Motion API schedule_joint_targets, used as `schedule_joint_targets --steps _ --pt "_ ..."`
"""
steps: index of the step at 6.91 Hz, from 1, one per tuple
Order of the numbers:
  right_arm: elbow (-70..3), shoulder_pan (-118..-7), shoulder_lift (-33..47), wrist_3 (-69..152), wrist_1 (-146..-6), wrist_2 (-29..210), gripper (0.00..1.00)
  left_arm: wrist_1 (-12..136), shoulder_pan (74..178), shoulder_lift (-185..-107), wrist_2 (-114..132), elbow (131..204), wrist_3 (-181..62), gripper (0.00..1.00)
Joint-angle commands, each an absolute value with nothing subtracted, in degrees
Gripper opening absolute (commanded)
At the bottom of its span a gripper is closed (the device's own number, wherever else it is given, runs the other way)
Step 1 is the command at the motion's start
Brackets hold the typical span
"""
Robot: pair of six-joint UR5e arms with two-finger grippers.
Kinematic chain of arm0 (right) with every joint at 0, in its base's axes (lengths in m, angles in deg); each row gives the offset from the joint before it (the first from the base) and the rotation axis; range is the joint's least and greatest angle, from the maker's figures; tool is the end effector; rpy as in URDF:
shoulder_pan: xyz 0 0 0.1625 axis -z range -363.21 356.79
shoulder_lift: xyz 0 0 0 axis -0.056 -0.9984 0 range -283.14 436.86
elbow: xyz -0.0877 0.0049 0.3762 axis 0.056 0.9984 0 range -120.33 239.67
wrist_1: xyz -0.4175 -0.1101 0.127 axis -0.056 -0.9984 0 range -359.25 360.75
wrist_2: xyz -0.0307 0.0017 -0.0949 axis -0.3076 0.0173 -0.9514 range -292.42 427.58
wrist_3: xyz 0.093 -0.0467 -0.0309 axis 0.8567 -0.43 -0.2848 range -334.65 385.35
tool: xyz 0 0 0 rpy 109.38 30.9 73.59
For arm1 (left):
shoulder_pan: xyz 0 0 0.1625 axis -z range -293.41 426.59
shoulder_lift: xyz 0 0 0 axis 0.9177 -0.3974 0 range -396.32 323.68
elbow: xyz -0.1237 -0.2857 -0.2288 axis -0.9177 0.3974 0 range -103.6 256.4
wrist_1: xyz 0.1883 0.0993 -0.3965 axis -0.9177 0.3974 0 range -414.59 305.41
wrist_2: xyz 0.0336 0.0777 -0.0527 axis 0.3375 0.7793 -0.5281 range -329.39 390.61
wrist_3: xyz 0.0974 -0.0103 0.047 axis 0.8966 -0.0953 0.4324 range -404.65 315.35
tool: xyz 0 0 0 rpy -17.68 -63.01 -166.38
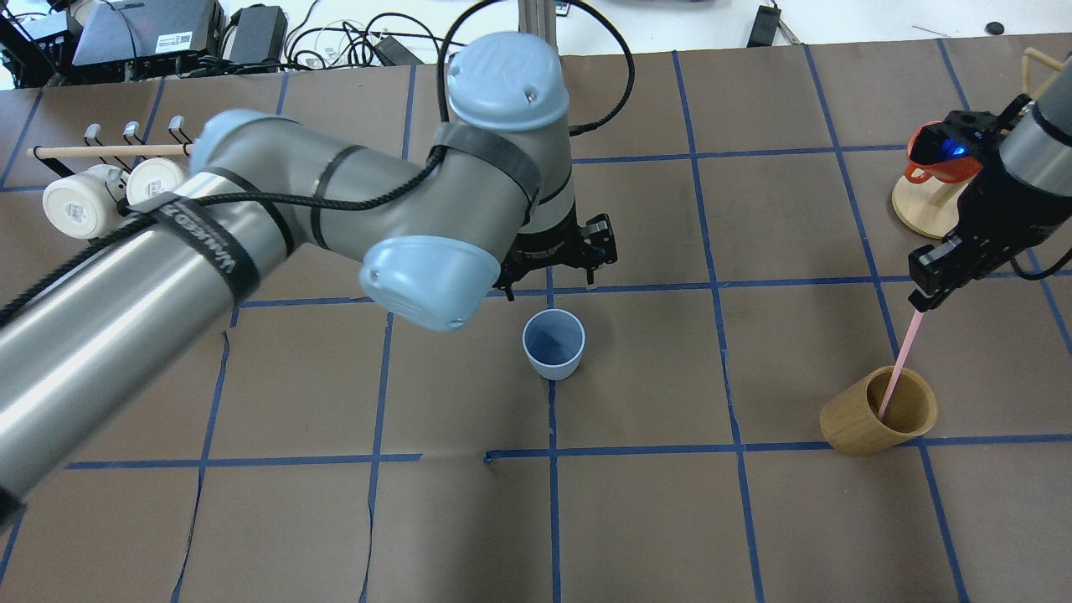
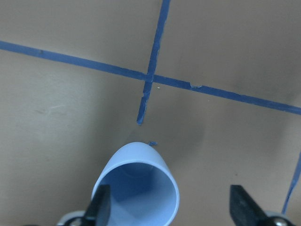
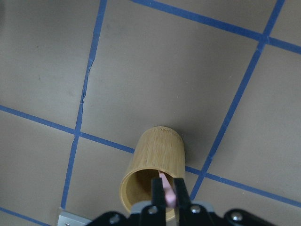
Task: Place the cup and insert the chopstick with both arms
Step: 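Release the cup and withdraw the left gripper while the right lifts the chopstick out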
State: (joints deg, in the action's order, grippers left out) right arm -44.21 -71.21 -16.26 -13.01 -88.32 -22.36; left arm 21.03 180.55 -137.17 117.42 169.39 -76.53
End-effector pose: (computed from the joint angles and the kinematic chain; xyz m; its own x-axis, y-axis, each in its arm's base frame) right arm -0.0549 -0.4922 0.3415 -0.9546 -0.2696 -0.1265 -0.2878 0.9445 0.1583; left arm -0.3674 -0.4833 0.3315 -0.9891 -0.1379 0.0521 -0.1370 0.9903 0.0214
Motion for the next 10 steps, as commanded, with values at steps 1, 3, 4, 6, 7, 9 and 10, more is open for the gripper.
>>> schedule_joint_targets --steps 1,3,4,6,7,9,10 --pt "-38.09 -71.33 -16.31 -8.32 -82.68 -21.89 0.05 37.11 173.33 -126.19 117.27 166.67 -58.72 0.98" --pt "-33.08 -71.59 -16.22 -8.22 -79.42 -21.45 0.02 43.39 165.75 -118.97 117.36 164.65 -49.17 1.00" --pt "-30.71 -71.76 -15.87 -7.52 -78.71 -21.19 0.02 43.15 163.46 -117.28 117.10 163.33 -48.43 1.00" --pt "-28.76 -72.46 -16.13 -4.89 -79.05 -11.30 0.00 44.98 159.06 -116.22 117.53 162.70 -46.68 1.00" --pt "-28.40 -76.47 -16.22 0.69 -80.36 -8.56 0.00 43.69 157.31 -116.56 117.19 162.62 -43.10 1.00" --pt "-28.13 -91.03 -15.69 17.88 -88.94 -9.50 0.00 42.01 155.71 -117.08 117.27 164.53 -40.78 1.00" --pt "-28.48 -97.98 -15.00 27.46 -93.42 -10.63 0.00 41.92 154.66 -116.48 117.62 165.42 -40.26 1.00"
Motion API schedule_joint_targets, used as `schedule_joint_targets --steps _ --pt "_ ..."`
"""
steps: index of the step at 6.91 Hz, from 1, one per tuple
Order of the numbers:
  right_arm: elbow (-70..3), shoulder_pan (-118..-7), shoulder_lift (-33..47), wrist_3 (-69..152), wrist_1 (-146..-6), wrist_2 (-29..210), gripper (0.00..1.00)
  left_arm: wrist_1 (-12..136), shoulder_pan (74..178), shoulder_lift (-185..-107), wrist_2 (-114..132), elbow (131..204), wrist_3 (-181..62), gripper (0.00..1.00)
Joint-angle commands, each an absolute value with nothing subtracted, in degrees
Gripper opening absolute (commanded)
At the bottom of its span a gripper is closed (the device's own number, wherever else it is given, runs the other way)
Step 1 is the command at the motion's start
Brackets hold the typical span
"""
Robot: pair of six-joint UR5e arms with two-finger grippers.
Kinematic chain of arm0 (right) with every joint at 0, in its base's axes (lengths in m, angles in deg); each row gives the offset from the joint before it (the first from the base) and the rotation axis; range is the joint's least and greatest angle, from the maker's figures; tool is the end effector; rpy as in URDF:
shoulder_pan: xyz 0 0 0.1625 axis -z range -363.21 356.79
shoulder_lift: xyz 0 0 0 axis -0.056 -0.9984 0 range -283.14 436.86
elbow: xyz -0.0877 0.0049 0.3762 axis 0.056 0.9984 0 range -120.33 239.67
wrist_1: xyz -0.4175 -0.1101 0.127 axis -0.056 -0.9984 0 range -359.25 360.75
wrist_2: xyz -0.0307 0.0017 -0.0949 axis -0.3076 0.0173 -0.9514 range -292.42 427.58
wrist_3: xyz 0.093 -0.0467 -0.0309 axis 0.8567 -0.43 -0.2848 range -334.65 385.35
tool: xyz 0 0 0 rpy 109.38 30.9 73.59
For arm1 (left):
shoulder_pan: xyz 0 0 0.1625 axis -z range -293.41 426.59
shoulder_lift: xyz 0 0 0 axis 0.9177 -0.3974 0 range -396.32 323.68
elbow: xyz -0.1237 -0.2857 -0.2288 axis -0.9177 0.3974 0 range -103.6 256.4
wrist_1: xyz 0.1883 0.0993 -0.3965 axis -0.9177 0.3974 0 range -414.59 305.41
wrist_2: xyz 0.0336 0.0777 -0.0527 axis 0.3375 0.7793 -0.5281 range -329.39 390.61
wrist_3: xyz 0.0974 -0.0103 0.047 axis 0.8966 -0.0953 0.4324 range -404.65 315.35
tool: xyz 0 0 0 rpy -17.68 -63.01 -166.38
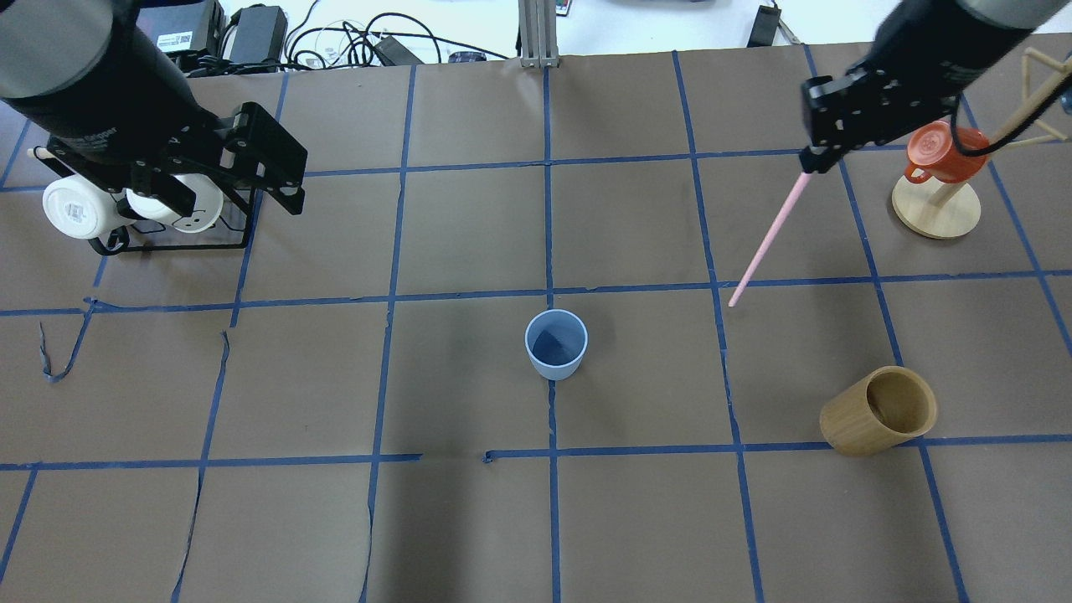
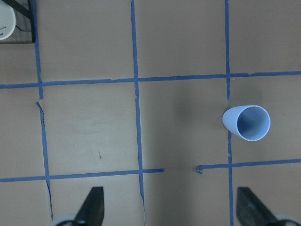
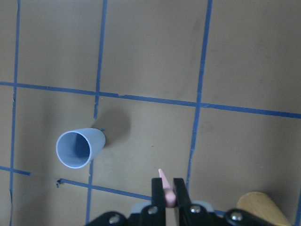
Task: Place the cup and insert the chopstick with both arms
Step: 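Release the cup and withdraw the left gripper while the right lifts the chopstick out, then move the pink chopstick above the light-blue cup with the right gripper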
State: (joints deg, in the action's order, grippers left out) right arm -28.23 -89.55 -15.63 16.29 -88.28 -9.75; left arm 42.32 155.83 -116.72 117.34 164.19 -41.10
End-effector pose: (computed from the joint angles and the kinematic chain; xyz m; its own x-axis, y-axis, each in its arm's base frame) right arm 0.1238 -0.5269 0.4834 -0.9724 -0.1090 -0.2062 -0.0906 0.9912 -0.0968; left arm -0.1334 -0.4668 0.5318 -0.9973 0.0533 0.0514 0.0486 0.9949 -0.0887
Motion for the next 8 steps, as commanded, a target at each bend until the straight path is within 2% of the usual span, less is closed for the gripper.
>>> schedule_joint_targets --steps 1,3,8 --pt "-28.49 -103.61 -12.73 34.69 -96.95 -15.69 0.00 41.74 153.43 -117.17 117.36 166.04 -40.08 1.00" --pt "-28.49 -111.11 -10.69 45.72 -98.64 -18.20 0.00 41.56 151.58 -117.61 117.18 166.22 -40.25 1.00" --pt "-33.75 -115.71 -11.03 50.84 -102.69 -19.60 0.00 40.16 152.01 -123.67 117.45 160.77 -40.34 1.00"
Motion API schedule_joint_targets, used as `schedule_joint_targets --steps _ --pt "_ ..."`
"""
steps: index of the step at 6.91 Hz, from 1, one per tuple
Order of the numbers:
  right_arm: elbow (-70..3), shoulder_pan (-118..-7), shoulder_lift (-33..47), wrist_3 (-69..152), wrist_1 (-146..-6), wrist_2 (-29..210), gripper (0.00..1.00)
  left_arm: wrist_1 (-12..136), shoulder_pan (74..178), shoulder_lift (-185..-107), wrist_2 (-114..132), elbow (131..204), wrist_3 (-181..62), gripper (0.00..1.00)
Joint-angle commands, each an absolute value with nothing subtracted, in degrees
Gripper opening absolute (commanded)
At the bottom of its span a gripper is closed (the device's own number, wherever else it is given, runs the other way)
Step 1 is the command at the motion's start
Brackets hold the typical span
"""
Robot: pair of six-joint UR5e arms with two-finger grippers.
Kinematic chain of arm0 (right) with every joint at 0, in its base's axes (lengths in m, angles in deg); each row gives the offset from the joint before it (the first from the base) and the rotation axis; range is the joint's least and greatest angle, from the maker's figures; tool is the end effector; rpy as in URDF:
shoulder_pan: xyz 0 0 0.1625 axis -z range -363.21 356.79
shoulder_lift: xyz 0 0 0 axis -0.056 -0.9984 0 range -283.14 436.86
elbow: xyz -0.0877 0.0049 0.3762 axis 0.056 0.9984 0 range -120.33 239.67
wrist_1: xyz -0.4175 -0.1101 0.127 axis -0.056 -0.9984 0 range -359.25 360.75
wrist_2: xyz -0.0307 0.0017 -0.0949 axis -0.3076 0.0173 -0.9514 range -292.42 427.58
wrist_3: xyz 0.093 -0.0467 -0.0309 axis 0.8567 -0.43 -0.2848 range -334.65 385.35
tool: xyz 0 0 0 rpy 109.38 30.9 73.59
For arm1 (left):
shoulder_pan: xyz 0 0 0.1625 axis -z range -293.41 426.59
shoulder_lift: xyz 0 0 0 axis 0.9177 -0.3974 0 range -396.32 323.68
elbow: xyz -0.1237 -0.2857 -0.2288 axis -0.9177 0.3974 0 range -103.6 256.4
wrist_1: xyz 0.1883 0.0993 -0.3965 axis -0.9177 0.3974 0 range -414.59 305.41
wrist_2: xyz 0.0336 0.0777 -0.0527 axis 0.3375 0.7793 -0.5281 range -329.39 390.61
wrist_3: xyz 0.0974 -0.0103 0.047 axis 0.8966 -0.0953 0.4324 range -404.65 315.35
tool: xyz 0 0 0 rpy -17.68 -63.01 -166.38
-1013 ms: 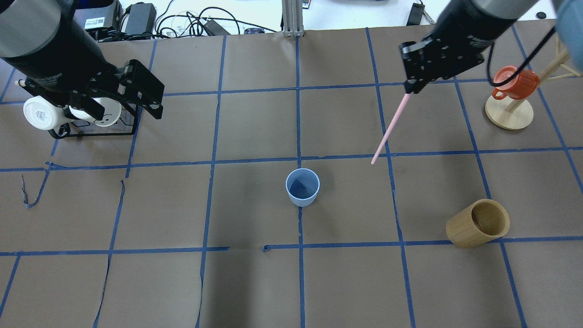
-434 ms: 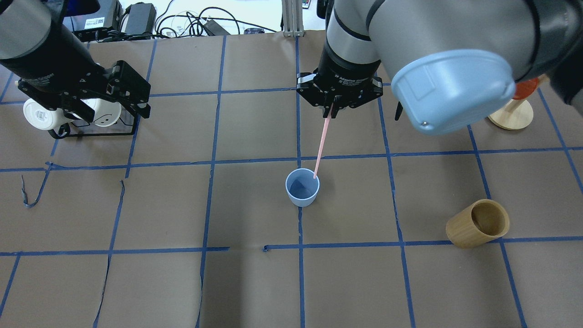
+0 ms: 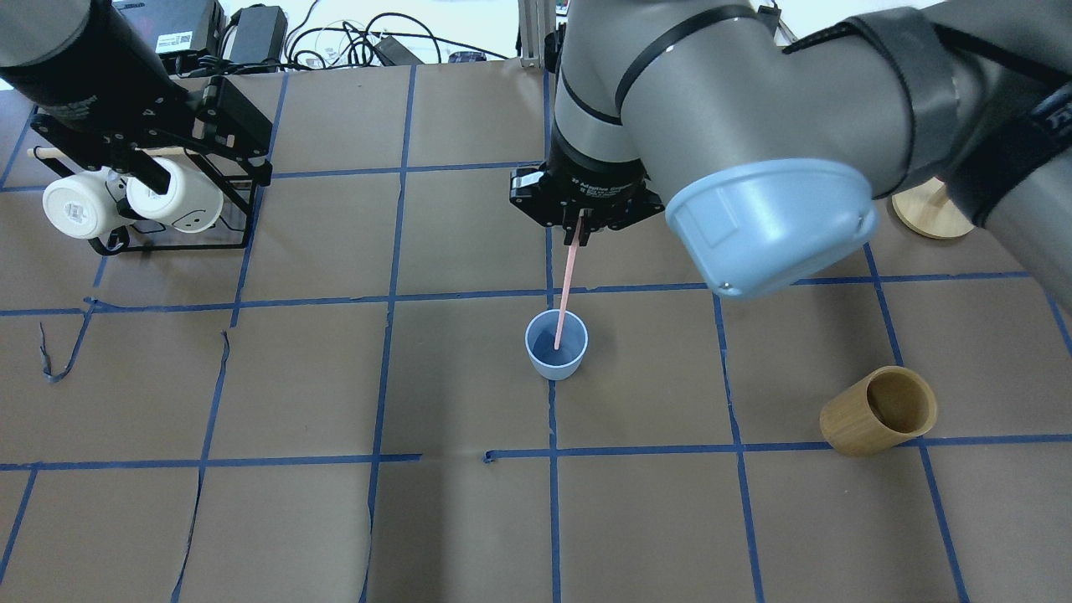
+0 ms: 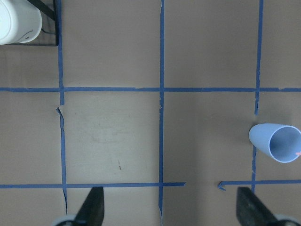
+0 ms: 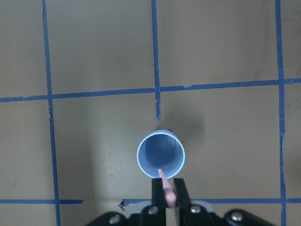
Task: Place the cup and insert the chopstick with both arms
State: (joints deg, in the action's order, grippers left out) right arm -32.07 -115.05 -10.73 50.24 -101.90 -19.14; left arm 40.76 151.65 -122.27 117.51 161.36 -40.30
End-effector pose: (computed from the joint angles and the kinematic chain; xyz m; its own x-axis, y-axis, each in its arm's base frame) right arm 0.3378 -0.4676 0.4249 -0.9926 0.0423 -0.1135 0.0549 0.9924 -0.1102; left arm -0.0954 -0.5139 0.5139 -0.9988 -0.0068 0.0488 -0.0102 0.9976 -0.0691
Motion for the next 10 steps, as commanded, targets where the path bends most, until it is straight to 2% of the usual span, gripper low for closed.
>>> schedule_joint_targets --steps 1,2,3,4,5,7,9,10 --pt "-34.02 -115.71 -11.03 50.93 -102.35 -19.61 0.00 39.72 152.80 -123.77 117.88 162.60 -40.34 1.00" --pt "-34.11 -115.71 -11.03 50.93 -102.08 -19.52 0.00 36.06 153.59 -123.25 117.97 165.05 -40.60 1.00" --pt "-34.29 -115.71 -10.86 50.93 -102.17 -19.43 0.09 34.37 153.86 -123.33 118.23 165.16 -40.60 1.00" --pt "-34.64 -115.71 -10.51 50.58 -102.86 -19.17 0.77 35.05 153.95 -122.63 119.80 165.16 -40.78 1.00" --pt "-34.46 -115.71 -10.16 49.97 -103.13 -19.25 0.95 34.89 153.86 -122.28 119.64 165.86 -40.17 1.00" --pt "-33.94 -115.71 -10.15 50.05 -103.31 -19.25 1.00 34.88 153.95 -122.10 119.73 165.69 -40.25 1.00" --pt "-33.94 -113.88 -10.15 47.52 -104.01 -19.69 1.00 34.88 153.95 -122.18 119.38 165.69 -40.25 1.00" --pt "-33.94 -111.78 -10.59 38.63 -103.40 -19.69 1.00 34.88 153.95 -122.62 119.29 165.08 -40.25 1.00"
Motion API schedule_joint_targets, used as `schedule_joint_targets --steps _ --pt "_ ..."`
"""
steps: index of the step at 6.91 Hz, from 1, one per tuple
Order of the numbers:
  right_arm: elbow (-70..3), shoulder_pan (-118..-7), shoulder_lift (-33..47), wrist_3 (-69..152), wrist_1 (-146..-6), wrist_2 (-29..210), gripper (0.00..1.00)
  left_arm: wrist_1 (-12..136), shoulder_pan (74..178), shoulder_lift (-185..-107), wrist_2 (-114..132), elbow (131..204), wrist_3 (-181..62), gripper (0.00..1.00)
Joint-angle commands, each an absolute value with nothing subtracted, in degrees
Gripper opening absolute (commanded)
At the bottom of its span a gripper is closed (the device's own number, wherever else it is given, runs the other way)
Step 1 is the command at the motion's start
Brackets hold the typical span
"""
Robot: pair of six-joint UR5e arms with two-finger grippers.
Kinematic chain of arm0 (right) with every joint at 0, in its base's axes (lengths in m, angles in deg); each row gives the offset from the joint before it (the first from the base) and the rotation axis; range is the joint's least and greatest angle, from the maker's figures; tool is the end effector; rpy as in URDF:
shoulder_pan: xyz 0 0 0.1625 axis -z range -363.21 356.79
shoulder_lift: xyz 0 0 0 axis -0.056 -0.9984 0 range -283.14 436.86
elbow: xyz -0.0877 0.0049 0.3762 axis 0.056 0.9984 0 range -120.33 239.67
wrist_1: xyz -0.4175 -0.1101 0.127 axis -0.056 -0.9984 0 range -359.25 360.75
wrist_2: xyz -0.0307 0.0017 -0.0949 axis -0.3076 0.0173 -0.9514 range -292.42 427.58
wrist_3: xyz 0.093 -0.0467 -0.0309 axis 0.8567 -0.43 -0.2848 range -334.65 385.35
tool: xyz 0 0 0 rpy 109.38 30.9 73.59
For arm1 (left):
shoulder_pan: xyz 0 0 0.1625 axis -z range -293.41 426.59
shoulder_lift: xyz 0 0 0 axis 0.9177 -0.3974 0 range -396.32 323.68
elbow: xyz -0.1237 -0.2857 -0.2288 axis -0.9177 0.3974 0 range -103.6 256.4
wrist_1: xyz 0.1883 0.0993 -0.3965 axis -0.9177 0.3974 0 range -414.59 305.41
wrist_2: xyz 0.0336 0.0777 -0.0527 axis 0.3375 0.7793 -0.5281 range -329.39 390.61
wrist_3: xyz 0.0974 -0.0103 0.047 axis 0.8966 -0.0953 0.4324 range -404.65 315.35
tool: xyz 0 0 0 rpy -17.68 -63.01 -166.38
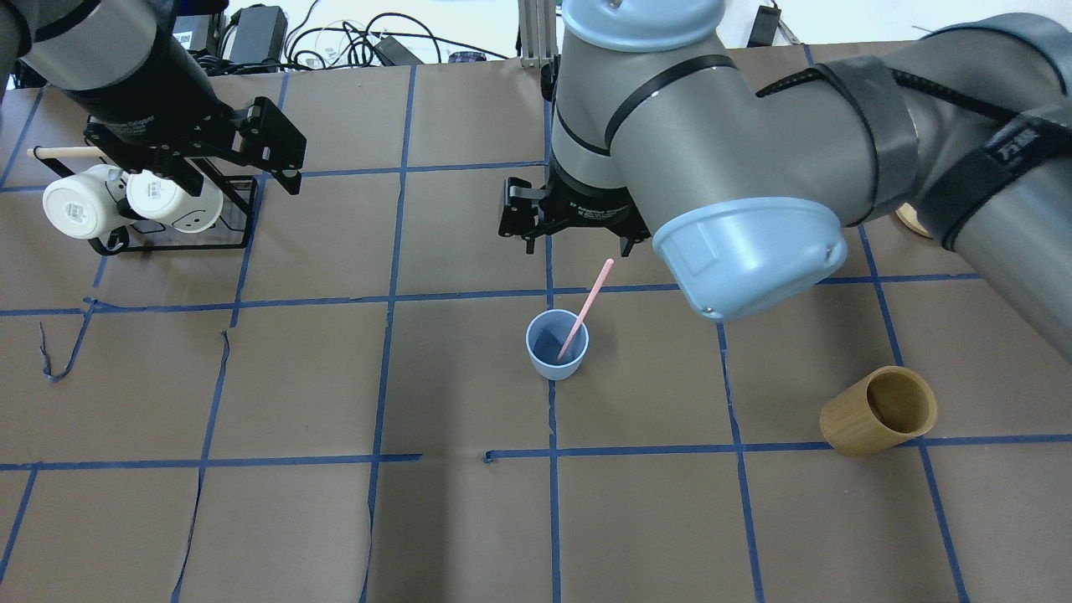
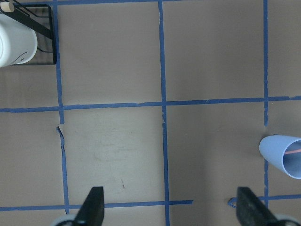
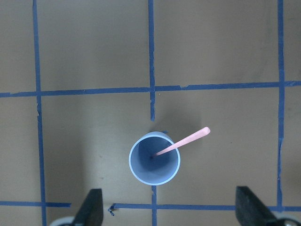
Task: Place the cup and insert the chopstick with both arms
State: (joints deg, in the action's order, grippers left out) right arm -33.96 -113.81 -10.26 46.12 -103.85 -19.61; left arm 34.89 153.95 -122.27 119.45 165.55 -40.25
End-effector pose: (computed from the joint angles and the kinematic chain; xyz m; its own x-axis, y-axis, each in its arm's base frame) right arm 0.3270 -0.4759 0.4063 -0.9954 -0.0060 -0.0953 0.0049 0.9934 -0.1143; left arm -0.1119 -0.5163 0.4858 -0.9994 0.0323 0.0128 0.0309 0.9949 -0.0957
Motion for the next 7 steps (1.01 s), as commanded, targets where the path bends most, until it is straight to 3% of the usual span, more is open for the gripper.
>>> schedule_joint_targets --steps 1,4,7 --pt "-33.94 -108.45 -11.20 34.71 -102.00 -19.52 1.00 34.88 153.86 -122.54 119.29 164.99 -40.25 1.00" --pt "-33.93 -100.18 -13.66 18.64 -95.60 -23.09 1.00 34.88 153.95 -122.54 119.20 164.99 -40.25 1.00" --pt "-33.85 -94.11 -16.48 16.04 -91.44 -23.47 1.00 34.88 153.77 -122.54 119.20 165.08 -40.16 1.00"
